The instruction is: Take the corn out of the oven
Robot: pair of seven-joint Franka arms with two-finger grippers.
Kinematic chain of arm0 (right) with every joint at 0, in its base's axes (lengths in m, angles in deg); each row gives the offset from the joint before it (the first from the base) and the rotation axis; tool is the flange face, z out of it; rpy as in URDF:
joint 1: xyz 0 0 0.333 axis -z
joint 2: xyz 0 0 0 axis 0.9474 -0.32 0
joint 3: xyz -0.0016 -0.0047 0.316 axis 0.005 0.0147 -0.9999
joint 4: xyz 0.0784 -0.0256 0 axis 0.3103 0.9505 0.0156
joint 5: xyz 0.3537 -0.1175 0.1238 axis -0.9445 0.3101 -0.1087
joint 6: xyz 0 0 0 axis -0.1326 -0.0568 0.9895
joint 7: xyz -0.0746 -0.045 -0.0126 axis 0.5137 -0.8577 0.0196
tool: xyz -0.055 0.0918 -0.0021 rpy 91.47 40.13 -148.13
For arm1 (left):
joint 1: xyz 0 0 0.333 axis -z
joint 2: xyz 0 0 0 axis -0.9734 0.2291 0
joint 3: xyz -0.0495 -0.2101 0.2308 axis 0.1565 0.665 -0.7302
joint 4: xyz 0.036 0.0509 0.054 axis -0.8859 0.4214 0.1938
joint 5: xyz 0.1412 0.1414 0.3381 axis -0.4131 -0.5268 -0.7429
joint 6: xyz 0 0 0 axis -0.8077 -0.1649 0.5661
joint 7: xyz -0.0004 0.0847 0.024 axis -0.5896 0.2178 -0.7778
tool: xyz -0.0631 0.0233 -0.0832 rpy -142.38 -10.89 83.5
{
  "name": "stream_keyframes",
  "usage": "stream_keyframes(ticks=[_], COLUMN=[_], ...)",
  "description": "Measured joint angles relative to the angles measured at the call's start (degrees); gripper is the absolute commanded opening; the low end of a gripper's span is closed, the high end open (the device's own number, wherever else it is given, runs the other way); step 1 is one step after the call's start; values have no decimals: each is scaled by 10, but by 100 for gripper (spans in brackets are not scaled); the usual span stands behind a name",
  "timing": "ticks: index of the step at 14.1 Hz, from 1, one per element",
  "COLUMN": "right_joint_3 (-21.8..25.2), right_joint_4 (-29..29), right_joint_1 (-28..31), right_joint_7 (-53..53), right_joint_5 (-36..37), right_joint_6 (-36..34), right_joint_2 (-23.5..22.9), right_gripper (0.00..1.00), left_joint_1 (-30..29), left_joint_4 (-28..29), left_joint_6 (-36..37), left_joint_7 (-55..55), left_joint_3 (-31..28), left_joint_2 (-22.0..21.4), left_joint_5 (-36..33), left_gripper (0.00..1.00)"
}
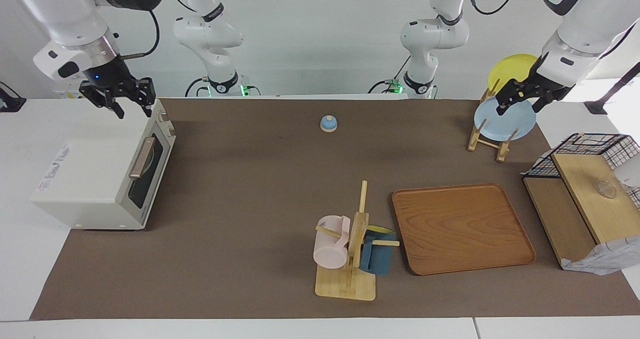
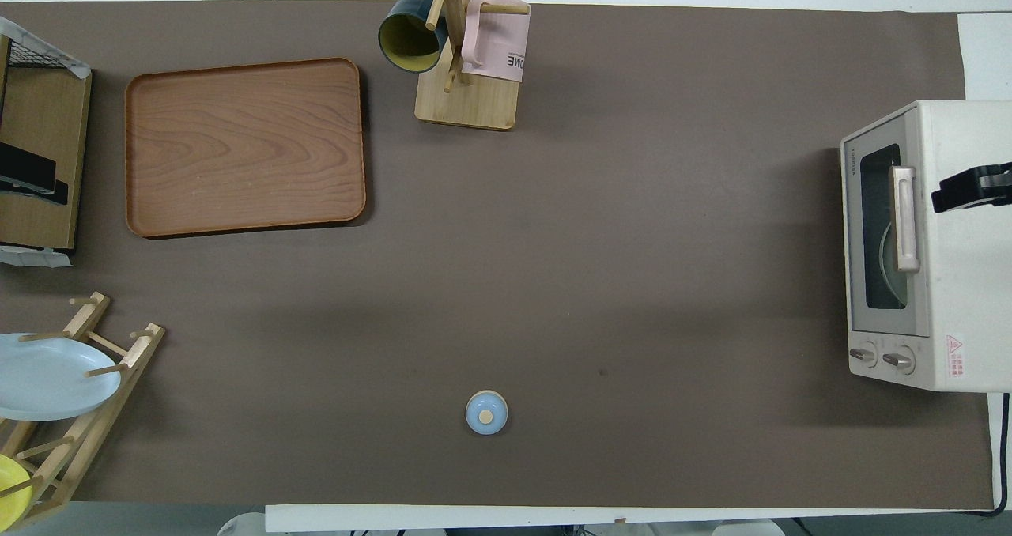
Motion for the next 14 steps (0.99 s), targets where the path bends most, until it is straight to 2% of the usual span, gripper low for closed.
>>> stream_keyframes(ticks=[7,10,14], right_joint_3=[2,2,1], right_joint_4=[7,7,15], right_joint_1=[2,5,3], right_joint_7=[-4,-18,-20], right_joint_5=[64,70,93], right_joint_6=[63,63,63], right_joint_2=[-96,-115,-117], right_gripper=[0,0,0], left_joint_1=[0,0,0], left_joint_4=[0,0,0], left_joint_6=[0,0,0], left_joint_7=[0,0,0], left_joint_3=[0,0,0], left_joint_2=[0,0,0], left_joint_5=[0,0,0], left_gripper=[100,100,100])
